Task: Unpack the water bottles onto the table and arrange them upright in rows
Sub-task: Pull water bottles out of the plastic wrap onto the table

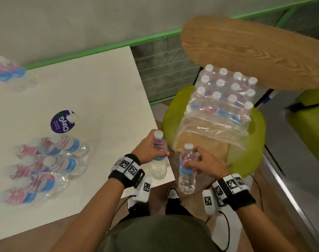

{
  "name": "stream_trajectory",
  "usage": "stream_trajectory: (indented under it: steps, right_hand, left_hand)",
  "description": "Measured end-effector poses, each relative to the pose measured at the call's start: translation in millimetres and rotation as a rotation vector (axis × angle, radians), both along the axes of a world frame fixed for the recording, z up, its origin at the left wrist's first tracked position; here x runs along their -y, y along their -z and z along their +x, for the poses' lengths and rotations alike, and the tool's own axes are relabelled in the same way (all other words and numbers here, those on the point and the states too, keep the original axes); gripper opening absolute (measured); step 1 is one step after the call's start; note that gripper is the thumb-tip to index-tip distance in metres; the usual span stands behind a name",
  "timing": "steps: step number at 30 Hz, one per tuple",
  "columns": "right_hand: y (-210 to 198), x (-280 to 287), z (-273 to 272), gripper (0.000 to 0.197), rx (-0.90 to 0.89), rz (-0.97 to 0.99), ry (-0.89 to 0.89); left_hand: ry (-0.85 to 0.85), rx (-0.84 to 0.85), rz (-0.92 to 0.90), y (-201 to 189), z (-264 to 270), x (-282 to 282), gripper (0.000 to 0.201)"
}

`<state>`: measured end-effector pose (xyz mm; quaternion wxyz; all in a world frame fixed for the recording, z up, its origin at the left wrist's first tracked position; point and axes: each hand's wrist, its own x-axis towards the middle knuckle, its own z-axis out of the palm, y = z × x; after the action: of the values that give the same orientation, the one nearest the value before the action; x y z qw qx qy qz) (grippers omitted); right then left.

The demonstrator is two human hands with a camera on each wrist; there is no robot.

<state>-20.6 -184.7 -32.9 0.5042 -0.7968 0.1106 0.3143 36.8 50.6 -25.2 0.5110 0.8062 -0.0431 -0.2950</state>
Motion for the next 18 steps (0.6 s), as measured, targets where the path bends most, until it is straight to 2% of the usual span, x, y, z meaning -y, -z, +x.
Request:
stream_trajectory:
  steps: [3,9,13,18]
  right_hand:
    - [-10,-43,4,0.056,0.036,0.015,-0.208]
    - [-18,-156,31,0.065,0.128,0.084,-0.447]
    - [-18,-233,36,0.066,0.185,0.143,-0.529]
    - [-12,-299,38,0.067,0.252,0.113,-0.546]
  left_hand:
    - [-0.187,0.082,0.047,-4,-16,-38,0.065]
    - [-0.523,0.182,0.168,-11,-78,-136,0.06]
    - [-0.645,0.255,0.361,-1,-115,-189,0.062]
    - [-0.819,0.304,0.424,2,-140,-222,0.062]
